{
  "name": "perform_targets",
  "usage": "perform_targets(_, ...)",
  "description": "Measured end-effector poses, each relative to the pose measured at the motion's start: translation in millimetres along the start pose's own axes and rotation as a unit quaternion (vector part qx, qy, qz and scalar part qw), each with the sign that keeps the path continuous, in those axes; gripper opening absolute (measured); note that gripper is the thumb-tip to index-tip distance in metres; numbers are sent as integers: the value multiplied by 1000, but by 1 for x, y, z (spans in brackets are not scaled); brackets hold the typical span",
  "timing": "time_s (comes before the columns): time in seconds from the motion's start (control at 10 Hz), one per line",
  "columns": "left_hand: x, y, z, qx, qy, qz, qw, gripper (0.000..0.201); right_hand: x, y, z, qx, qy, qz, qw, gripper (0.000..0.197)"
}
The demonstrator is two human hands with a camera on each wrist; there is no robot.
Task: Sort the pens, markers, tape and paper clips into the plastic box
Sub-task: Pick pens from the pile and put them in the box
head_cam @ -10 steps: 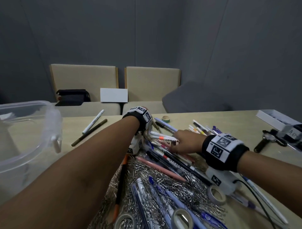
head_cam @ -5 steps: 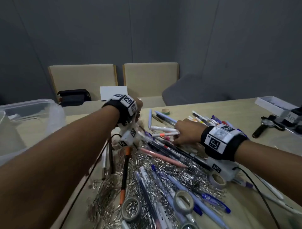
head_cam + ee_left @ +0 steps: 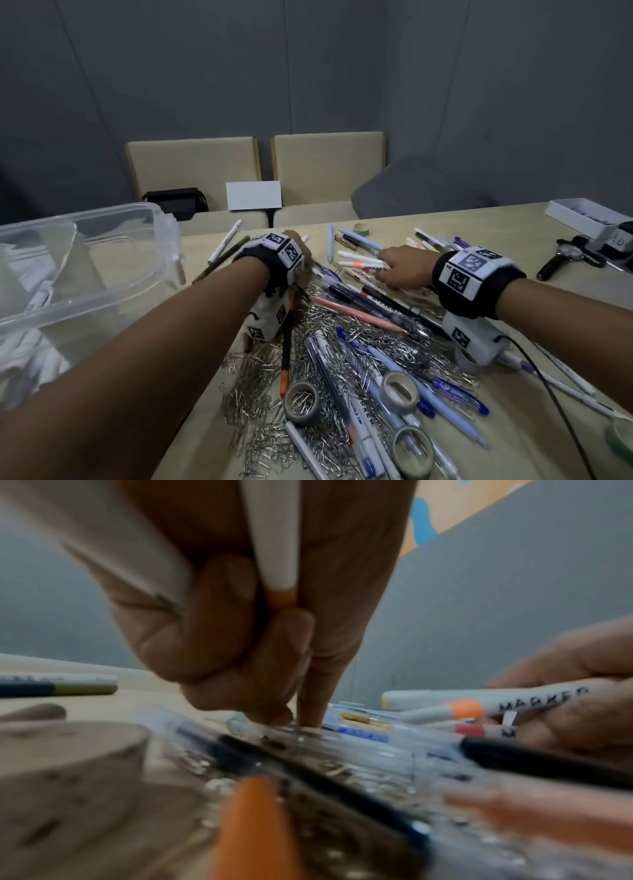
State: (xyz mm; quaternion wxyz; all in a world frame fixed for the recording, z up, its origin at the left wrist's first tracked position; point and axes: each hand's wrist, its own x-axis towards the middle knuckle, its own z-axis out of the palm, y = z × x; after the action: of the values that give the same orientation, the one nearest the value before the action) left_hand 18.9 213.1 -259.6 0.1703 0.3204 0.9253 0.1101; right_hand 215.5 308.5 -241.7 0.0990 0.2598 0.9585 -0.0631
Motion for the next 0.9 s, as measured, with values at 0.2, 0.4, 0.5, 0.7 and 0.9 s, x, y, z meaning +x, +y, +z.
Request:
perform_targets(0.2,-10,-8,10,37,8,112,993,53,1,-9,11,-53,-6,-4,999,32)
perform_targets(0.4,-29,-1,10,-27,33,82,996,64,-5,-15,11,-74,7,-12,997,28)
perform_targets(0.5,-38,-5,15,-81,13,86,993,66,-9,-18,10,-85,13,-8,996,25)
perform_targets(0.7,-65,2,-16,-251,68,28,965,37,-22,-27,-24,-15,81,6,997,27)
perform_targets(0.9,-129,2,-75,-362,147,90,916,25,-50,-68,-91,168,169,-38,970,33)
